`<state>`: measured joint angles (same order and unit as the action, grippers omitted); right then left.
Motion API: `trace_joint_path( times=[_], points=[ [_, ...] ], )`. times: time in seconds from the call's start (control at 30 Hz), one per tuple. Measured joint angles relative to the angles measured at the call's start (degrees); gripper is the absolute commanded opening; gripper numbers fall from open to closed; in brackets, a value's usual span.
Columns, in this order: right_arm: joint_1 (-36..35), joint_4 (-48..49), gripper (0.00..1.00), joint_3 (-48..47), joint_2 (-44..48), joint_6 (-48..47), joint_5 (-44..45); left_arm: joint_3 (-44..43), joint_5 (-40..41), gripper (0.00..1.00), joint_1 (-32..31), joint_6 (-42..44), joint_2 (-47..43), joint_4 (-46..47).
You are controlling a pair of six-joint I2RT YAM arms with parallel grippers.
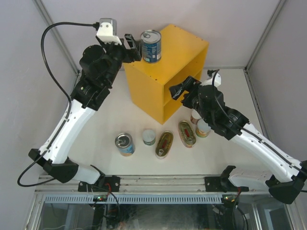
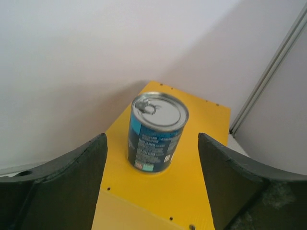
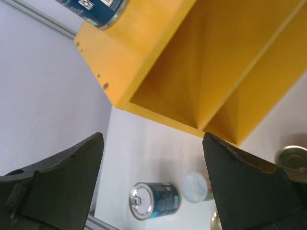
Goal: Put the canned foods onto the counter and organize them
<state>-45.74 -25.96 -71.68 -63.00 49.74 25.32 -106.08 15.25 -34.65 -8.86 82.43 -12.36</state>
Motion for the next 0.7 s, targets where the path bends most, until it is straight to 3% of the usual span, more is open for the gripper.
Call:
trace_joint_path(
  times=[0.23,0.7],
  points=[
    [2.4,3.3,0.81,-2.8,-4.3,2.7,-5.5,9.9,-1.4,0.74,0.0,0.6,-4.4,1.4],
    [6.0,8.9,0.74,-6.3,-13.6,6.6,-14.6,17.3,-5.3,0.74,-0.1,2.2,-4.9,4.6]
  ],
)
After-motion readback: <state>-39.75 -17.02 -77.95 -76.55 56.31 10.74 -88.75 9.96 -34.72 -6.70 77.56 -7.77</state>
